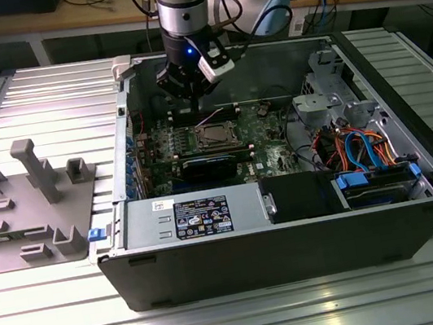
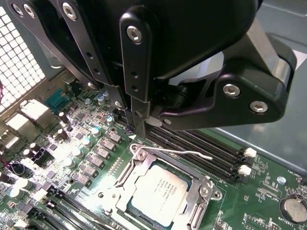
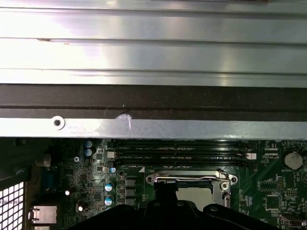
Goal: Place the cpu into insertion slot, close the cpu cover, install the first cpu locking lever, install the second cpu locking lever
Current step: 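Install the first cpu locking lever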
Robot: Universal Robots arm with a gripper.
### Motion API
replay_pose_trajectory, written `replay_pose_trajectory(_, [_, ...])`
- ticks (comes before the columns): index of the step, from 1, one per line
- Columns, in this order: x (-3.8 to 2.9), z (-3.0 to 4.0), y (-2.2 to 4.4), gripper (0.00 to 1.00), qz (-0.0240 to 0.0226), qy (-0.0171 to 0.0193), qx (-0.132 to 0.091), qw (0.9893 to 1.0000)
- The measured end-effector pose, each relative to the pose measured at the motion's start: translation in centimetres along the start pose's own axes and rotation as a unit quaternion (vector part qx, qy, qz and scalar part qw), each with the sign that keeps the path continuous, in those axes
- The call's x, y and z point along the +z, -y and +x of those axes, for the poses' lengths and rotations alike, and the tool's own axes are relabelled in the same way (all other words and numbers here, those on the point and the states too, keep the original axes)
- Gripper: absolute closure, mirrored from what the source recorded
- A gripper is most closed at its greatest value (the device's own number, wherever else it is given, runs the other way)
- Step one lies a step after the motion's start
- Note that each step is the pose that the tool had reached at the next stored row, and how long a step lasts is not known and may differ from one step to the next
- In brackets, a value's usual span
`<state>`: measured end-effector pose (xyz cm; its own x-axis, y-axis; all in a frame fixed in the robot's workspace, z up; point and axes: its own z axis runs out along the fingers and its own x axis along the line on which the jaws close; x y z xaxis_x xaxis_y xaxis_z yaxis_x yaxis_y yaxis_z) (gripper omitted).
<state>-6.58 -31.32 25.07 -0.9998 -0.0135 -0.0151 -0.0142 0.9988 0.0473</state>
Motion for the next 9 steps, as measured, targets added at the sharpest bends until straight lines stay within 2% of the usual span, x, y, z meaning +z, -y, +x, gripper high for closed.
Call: replay_pose_trajectory(9, [0.08,-0.17,-0.04,0.89,-0.0003,0.0002,0.000,1.0000])
